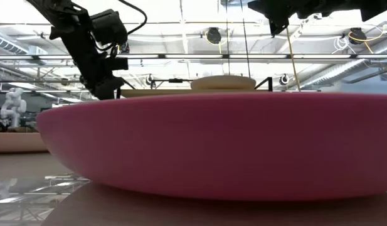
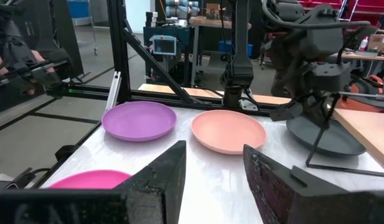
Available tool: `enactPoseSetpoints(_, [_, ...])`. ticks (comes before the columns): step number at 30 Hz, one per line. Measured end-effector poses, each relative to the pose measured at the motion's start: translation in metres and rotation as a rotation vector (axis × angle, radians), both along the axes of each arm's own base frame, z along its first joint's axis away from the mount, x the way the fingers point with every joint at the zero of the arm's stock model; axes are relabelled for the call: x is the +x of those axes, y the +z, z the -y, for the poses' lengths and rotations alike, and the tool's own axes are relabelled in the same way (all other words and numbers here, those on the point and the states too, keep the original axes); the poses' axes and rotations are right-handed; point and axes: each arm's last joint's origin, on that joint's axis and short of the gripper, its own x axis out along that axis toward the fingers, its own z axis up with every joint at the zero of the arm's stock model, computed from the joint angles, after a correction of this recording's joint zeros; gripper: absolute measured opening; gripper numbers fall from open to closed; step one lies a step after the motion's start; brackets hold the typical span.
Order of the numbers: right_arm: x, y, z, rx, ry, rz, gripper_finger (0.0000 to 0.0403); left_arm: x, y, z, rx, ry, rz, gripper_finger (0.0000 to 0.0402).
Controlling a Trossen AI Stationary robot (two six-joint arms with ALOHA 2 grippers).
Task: Place and stack plates onto a shelf
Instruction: Adjust the shelf, then stack the top black plate on top of the gray plate on the shelf
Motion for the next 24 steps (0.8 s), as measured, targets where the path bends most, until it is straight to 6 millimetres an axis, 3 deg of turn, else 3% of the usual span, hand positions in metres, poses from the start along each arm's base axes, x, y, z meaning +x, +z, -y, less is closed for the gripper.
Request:
enactPoseSetpoints(4, [0.000,0.000,0.000,0.003,-0.001,0.000,0.0144,0.001,0.001,0.000,0.001,-0.016,0.001,0.0024])
enactPoseSetpoints(16, [0.000,-0.001,0.000,0.005,-0.001,-0.008,0.0144,-0.021,-0.013,0.003,-0.113,-0.007,-0.259,0.0029])
enactPoseSetpoints(24, [0.000,-0.001,0.000,0.006,0.001,-0.008,0.0144,-0.021,-0.022,-0.007,-0.193,-0.031,-0.295,0.0118])
